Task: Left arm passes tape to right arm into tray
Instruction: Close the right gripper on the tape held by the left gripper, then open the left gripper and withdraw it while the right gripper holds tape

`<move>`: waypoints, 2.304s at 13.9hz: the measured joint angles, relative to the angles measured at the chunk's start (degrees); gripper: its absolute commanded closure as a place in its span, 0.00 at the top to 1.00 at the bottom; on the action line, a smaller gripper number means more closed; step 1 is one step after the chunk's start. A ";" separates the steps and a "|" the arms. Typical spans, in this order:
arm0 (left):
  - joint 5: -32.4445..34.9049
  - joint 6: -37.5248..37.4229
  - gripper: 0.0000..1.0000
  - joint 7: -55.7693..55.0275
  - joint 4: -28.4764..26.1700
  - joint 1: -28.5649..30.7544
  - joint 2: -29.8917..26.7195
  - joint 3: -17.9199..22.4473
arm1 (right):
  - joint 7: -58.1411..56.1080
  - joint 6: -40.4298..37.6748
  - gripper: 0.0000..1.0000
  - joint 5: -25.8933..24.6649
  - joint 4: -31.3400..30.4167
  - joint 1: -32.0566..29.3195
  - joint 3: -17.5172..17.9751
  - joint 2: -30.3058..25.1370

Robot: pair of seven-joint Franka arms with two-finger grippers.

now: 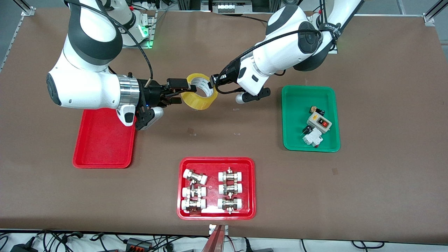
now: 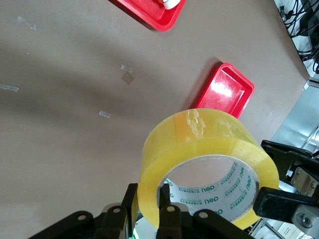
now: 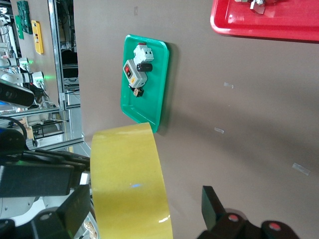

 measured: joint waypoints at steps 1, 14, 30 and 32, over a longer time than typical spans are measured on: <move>0.00 -0.02 0.15 0.00 0.00 0.02 0.00 0.00 | -0.01 -0.02 0.83 0.05 0.02 0.00 0.00 0.00; -0.01 -0.21 1.00 -0.02 0.31 0.19 0.29 0.00 | -1.00 -0.46 0.28 2.29 0.27 0.01 -0.28 0.12; 14.66 -25.16 1.00 5.64 0.98 17.49 -9.88 0.22 | -2.57 -0.42 0.24 -2.84 -0.18 -4.21 -1.29 4.23; 18.78 -26.77 1.00 6.44 0.98 18.58 -10.05 0.25 | -2.78 -2.06 0.24 -3.16 -0.38 -9.10 -1.50 5.82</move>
